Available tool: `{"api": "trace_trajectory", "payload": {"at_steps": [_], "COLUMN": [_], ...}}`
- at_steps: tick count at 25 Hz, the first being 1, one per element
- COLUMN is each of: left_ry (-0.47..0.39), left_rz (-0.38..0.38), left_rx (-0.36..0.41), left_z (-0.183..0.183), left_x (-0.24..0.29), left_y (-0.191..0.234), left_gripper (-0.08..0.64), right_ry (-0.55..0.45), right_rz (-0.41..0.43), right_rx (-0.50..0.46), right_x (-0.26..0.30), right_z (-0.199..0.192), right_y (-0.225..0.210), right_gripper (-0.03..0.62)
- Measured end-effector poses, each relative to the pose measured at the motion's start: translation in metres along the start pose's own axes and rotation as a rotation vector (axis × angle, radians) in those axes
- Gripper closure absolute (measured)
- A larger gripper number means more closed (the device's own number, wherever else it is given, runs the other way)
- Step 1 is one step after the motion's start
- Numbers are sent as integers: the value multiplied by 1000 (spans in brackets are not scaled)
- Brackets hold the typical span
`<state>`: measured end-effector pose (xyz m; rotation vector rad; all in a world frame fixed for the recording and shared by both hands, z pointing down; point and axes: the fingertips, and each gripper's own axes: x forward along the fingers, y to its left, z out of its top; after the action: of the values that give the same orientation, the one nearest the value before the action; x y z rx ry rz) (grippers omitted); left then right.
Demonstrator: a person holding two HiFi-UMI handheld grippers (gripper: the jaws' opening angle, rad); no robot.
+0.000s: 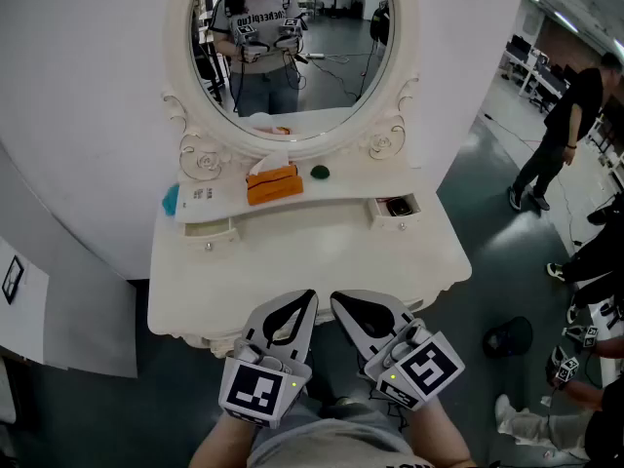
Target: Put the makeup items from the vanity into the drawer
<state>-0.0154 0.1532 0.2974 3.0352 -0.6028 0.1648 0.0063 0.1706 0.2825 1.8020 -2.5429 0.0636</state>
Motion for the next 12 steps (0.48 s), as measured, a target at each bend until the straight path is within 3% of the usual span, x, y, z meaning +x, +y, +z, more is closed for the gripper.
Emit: {"api": "trace_trajectory", "payload": {"at_steps": [12], "left_ry": [3], "left_rz": [-21], "left_rx": [-7], "left_z": [-3], "left_x": [2], "left_y": [13], "left_gripper": [523], "right_ry": [6], "right_rz": [-14], "right_rx": [-3], "right_x": [13], "right_z": [-1], "right_y": [1], "right_gripper": [583]}}
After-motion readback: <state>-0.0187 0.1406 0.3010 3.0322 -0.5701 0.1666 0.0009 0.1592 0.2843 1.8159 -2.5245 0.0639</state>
